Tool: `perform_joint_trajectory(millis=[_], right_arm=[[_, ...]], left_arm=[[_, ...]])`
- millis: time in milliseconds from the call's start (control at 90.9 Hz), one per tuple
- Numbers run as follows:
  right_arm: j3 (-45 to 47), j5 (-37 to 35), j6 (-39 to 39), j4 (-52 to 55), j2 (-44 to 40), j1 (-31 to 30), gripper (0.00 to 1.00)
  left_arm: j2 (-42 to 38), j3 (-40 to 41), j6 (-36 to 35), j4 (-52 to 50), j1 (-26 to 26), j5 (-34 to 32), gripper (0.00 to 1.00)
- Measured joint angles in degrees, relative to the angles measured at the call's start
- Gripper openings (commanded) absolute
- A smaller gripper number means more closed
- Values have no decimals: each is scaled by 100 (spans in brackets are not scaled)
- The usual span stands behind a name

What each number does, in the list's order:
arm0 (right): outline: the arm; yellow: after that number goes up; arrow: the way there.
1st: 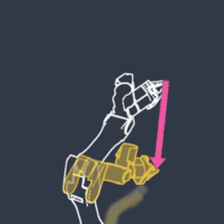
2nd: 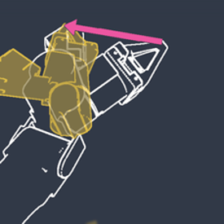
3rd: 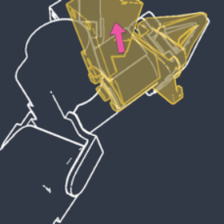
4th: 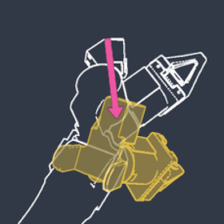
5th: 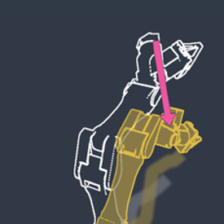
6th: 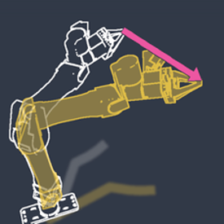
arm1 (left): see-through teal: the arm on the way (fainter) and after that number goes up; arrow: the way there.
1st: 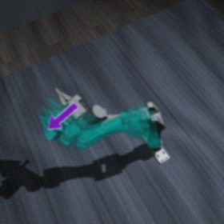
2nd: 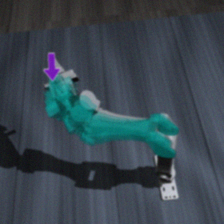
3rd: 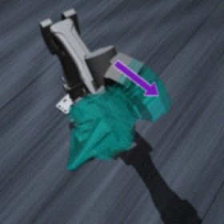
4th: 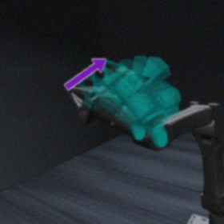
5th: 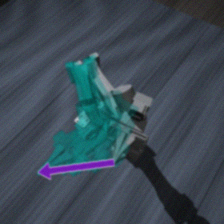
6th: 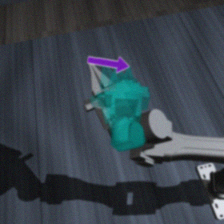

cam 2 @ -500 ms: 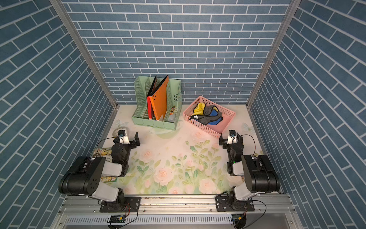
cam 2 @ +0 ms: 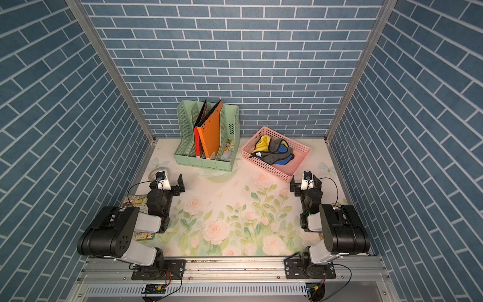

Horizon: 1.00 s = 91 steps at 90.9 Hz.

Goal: Fold the square dishcloth
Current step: Pick up the cleaning item from the bin.

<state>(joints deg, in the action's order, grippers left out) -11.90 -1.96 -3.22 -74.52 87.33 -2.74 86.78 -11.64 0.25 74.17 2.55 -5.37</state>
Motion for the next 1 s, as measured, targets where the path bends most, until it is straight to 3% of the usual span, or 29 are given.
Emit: perform_joint_trajectory(millis=[88, 154, 253, 418, 517, 616, 726, 869, 1001], right_arm=[[-33, -85, 22, 129, -33, 0, 100], [-358, -407, 111, 990, -275, -59, 100], [-1370, -588, 310, 2492, -778, -94, 100], [-2457, -439, 1521, 3464, -1873, -66, 100], [-2909, -282, 2070, 3869, -1989, 4, 100], [-4201, -264, 2124, 5049, -1239, -155, 99], [-5713, -426, 1965, 6081, -109, -973, 93], [-6682, -236, 1716, 7108, 933, -1886, 87], [-7447, 15, 1390, 8063, 1873, -2124, 87]], left_arm=[[0, 0, -2, 0, 0, 2, 100], [-37, -7, -4, -85, 0, 9, 100], [-529, -431, -31, -1287, -22, 70, 100], [-1012, -2830, -317, -3960, -184, 632, 100], [-975, -4133, -643, -5309, -284, 1099, 100], [-826, -4870, -1043, -6502, -302, 1471, 100], [-638, -5005, -1493, -7554, -302, 1812, 100], [-367, -4806, -1987, -8684, -282, 2297, 100], [-164, -4741, -2352, -9429, -149, 2546, 100]])
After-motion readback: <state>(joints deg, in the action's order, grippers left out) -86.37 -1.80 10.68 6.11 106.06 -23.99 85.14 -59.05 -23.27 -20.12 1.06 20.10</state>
